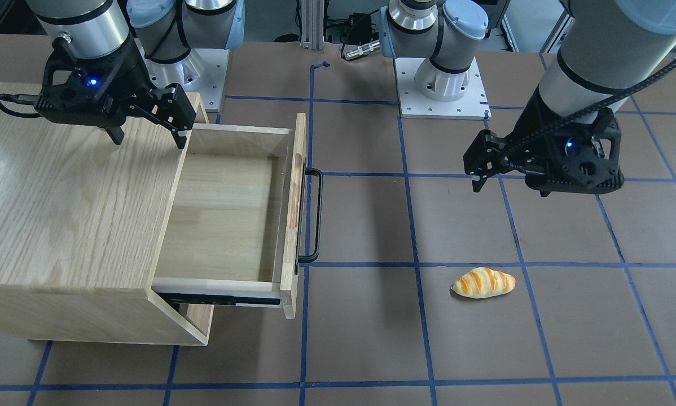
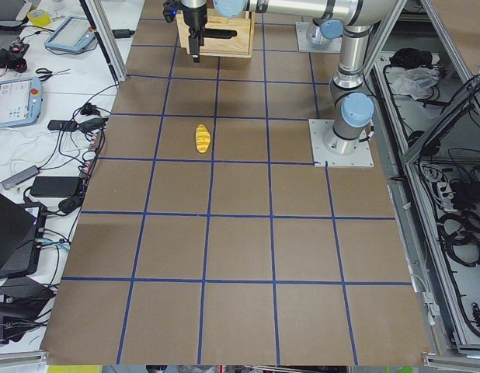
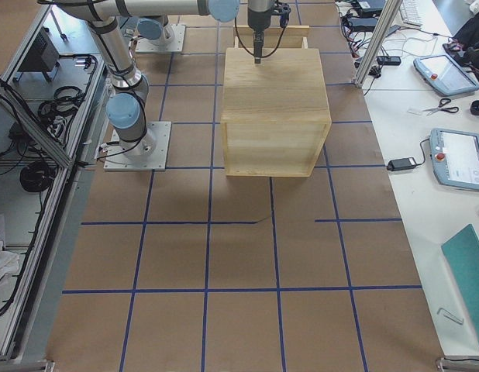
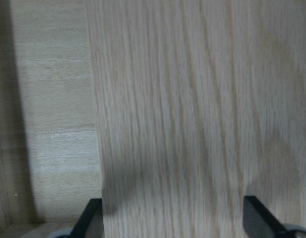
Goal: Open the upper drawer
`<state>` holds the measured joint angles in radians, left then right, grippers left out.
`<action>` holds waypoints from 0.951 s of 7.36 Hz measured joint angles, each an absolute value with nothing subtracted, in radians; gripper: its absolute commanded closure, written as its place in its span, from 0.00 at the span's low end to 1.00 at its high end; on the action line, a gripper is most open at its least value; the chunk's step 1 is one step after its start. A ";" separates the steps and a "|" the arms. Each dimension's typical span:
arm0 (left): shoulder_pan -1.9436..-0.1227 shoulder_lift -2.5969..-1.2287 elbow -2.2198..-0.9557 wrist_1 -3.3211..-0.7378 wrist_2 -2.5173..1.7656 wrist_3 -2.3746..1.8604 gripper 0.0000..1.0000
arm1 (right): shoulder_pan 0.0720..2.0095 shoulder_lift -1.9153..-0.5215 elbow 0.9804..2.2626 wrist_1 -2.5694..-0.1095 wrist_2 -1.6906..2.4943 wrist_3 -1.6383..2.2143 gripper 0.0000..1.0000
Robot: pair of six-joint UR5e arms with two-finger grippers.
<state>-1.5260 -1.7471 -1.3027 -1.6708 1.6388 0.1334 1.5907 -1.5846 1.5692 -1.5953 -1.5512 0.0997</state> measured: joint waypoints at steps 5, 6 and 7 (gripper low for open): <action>-1.525 -1.610 -1.443 -1.642 1.630 0.137 0.00 | 1.591 -1.585 1.569 -1.595 -1.551 0.100 0.00; -1.525 -1.604 -1.450 -1.634 1.605 0.137 0.00 | 1.591 -1.585 1.569 -1.595 -1.551 0.100 0.00; -1.525 -1.601 -1.454 -1.631 1.595 0.137 0.00 | 1.591 -1.585 1.569 -1.595 -1.551 0.100 0.00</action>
<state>-1.5254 -1.6011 -1.4538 -1.6309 1.5947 0.1367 1.5907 -1.5846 1.5693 -1.5953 -1.5509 0.0997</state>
